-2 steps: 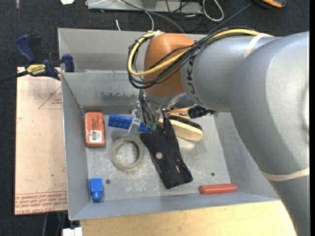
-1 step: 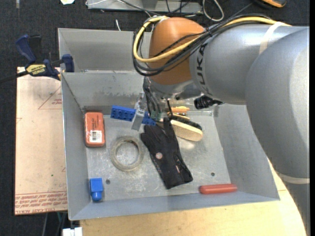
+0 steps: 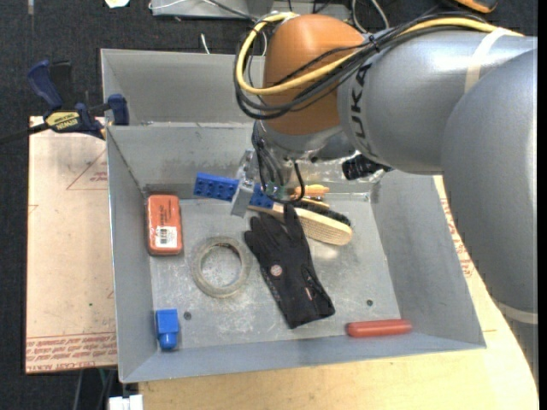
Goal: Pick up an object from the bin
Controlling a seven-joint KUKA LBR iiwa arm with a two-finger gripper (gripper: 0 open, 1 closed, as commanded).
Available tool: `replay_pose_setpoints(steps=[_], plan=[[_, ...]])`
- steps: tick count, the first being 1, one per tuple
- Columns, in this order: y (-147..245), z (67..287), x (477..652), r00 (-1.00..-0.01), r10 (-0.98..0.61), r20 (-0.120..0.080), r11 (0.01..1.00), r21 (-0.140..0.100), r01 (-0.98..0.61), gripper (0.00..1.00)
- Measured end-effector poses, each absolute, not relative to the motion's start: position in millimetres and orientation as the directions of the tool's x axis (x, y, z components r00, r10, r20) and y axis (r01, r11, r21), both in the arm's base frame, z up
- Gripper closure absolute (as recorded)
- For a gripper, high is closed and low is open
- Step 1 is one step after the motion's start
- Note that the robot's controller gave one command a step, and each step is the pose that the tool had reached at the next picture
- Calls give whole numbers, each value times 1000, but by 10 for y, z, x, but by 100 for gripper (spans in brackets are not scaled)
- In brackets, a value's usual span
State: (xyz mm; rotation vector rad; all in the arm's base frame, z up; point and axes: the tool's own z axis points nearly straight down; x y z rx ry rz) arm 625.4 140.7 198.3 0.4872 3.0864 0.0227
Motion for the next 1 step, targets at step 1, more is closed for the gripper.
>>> replay_pose_setpoints(steps=[1], plan=[[1407, 2209, 6247, -951, 308, -11, 951, 16, 307, 100]])
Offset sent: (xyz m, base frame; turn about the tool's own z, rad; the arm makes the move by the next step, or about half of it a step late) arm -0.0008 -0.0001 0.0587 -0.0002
